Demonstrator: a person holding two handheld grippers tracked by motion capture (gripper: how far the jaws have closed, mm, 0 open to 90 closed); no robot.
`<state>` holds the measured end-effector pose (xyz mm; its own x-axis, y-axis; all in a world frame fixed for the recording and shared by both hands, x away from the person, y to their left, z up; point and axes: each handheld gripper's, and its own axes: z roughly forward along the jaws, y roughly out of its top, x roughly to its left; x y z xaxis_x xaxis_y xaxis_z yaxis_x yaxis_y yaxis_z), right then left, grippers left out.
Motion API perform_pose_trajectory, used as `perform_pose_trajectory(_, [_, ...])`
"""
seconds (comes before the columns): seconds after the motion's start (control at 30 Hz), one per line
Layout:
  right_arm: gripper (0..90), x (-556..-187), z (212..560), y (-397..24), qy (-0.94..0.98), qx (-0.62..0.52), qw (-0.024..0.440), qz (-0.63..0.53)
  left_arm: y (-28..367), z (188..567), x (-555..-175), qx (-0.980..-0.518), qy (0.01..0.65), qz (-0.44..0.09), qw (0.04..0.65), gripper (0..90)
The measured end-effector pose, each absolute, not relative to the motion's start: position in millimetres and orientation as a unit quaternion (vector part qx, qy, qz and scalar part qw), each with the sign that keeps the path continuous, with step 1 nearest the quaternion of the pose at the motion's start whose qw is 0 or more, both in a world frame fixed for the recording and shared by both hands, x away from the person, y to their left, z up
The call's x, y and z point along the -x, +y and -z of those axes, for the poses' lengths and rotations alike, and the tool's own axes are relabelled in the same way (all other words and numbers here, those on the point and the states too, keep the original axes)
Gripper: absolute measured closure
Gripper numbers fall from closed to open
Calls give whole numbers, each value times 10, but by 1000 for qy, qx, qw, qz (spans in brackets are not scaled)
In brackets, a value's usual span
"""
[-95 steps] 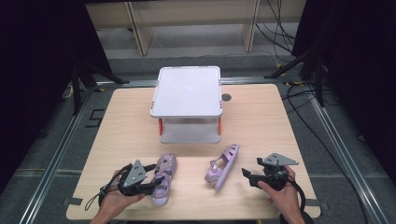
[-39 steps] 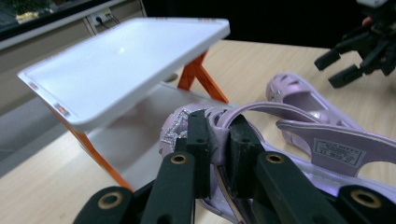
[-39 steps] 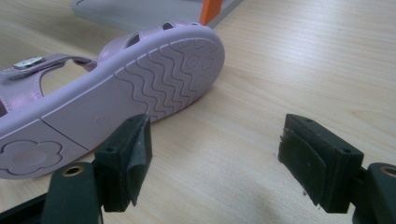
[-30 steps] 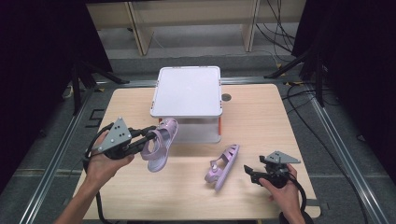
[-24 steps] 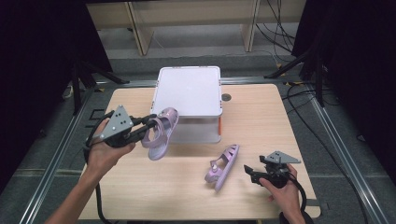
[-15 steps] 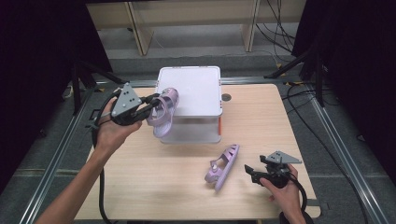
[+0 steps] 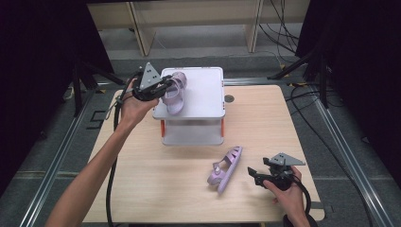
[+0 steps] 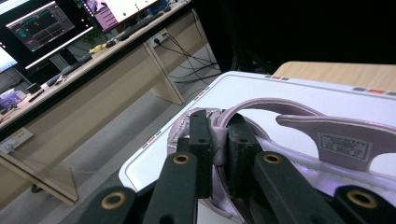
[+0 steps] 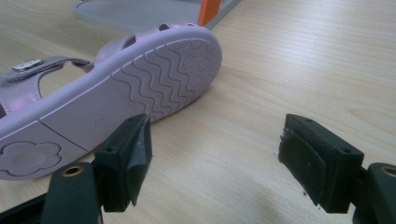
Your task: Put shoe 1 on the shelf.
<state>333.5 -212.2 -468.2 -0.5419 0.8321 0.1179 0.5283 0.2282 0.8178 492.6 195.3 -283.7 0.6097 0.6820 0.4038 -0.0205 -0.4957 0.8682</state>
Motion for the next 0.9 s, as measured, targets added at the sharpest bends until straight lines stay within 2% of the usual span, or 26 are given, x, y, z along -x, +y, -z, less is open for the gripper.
perform_pose_trajectory(0.17, [255,-3333,4680,-2121,760,-451,166,-437,1889,2904,-5162,-788,211,-390,428,830])
perform_pose_trajectory(0.33, [254,-3344,4690,-2132,764,-442,180,-435,1858,2953,-5318,-789,212,-403,412,830])
perform_pose_trajectory(0.67, [253,-3345,4690,-2141,763,-446,176,-434,1834,3047,-5439,-799,206,-402,396,823])
perform_pose_trajectory(0.83, [253,-3341,4690,-2144,764,-441,179,-436,1807,3092,-5421,-804,190,-395,401,790])
perform_pose_trajectory(0.9, [253,-3327,4692,-2125,756,-454,167,-441,1811,3104,-5422,-801,197,-394,406,732])
